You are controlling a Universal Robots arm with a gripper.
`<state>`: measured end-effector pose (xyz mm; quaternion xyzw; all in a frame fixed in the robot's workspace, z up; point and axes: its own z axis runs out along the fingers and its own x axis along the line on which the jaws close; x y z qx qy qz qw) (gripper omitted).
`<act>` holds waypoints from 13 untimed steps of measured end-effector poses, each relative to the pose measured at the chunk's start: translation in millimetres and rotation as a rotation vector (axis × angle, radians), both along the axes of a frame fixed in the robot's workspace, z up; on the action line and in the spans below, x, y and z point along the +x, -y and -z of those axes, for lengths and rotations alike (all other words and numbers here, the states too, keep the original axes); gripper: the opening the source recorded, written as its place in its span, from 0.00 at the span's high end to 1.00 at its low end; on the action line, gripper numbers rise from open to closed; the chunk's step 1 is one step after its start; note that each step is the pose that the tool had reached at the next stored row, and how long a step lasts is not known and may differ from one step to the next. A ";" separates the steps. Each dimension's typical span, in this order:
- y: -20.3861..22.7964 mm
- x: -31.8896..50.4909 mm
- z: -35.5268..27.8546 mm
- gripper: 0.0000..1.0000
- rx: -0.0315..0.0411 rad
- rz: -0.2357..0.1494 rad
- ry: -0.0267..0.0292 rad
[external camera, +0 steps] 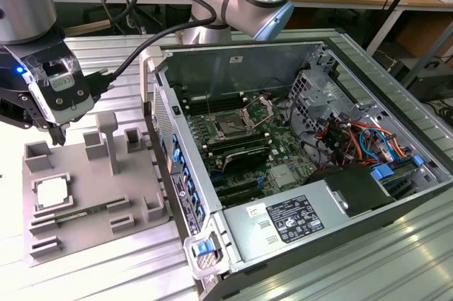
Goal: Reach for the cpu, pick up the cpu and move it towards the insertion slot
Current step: 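Reach for the cpu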
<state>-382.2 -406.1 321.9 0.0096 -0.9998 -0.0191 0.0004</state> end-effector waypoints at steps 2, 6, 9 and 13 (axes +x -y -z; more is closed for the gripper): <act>0.0 0.0 0.4 0.89 0.0000 0.000 0.0000; 0.0 0.0 1.2 0.89 0.0000 0.000 0.0000; 0.0 0.0 2.1 0.89 0.0000 0.000 0.0000; 0.0 0.0 2.9 0.89 0.0000 0.000 0.0000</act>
